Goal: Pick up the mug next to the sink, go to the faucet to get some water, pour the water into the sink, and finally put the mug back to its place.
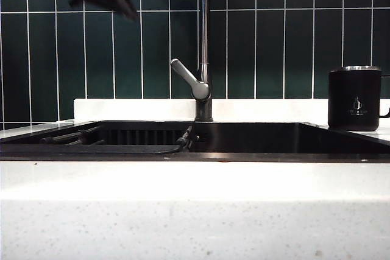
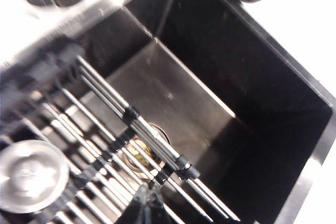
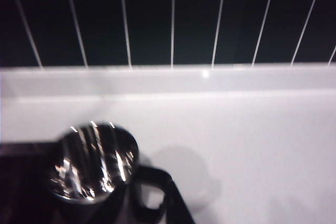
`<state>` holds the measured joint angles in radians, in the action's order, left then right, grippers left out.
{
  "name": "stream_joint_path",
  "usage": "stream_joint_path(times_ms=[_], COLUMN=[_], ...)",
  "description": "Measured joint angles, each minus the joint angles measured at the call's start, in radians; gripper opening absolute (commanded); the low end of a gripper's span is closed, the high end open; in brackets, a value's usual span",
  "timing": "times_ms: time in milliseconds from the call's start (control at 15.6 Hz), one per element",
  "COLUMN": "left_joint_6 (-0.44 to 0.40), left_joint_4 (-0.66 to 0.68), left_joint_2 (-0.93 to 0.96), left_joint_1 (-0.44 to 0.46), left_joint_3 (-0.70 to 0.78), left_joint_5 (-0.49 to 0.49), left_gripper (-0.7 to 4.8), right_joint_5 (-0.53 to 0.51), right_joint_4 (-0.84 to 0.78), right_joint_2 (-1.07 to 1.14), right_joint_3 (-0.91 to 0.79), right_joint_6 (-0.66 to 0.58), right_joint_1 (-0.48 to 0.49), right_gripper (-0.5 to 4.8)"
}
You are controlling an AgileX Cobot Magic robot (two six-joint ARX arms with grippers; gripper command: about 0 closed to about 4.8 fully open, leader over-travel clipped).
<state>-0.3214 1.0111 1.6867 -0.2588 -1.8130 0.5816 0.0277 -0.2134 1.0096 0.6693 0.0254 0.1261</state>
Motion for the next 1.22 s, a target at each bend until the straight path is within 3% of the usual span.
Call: stream_joint_path(times_ms=[256, 320, 449, 577, 769, 1218], left_joint_6=[0.0, 0.0, 0.008, 0.067, 0.133, 0.209], left_joint_4=[0.105, 0.11, 0.104, 0.054, -0.05, -0.06], left_joint_2=[-0.132, -0.179, -0.309, -0.528, -0.769, -1.22], left_joint_1=[-0.001, -0.001, -0.002, -0.002, -0.002, -0.002], left_joint_3=[0.002, 0.026, 0.108, 0.322, 0.536, 0.894], left_joint_5=[-0.082, -0.109, -0.151, -0.257, -0.336, -0.359], left_gripper=[-0.06, -0.06, -0.06, -0.06, -0.06, -0.06], right_joint_5=[-0.006, -0.011, -0.01, -0.01, -0.01, -0.004], right_joint_4=[0.164, 0.185, 0.248, 0.366, 0.409, 0.558], right_joint_2=[-0.208, -0.254, -0.33, -0.399, -0.448, -0.6], right_joint_3=[0.0, 0.0, 0.0, -0.001, -0.001, -0.021], right_joint_6=[-0.071, -0.079, -0.082, -0.084, -0.084, -0.074], right_joint_1=[-0.02, -0.04, -0.085, -0.148, -0.229, -0.32], right_gripper=[0.44, 0.19, 0.17, 0.17, 0.17, 0.17])
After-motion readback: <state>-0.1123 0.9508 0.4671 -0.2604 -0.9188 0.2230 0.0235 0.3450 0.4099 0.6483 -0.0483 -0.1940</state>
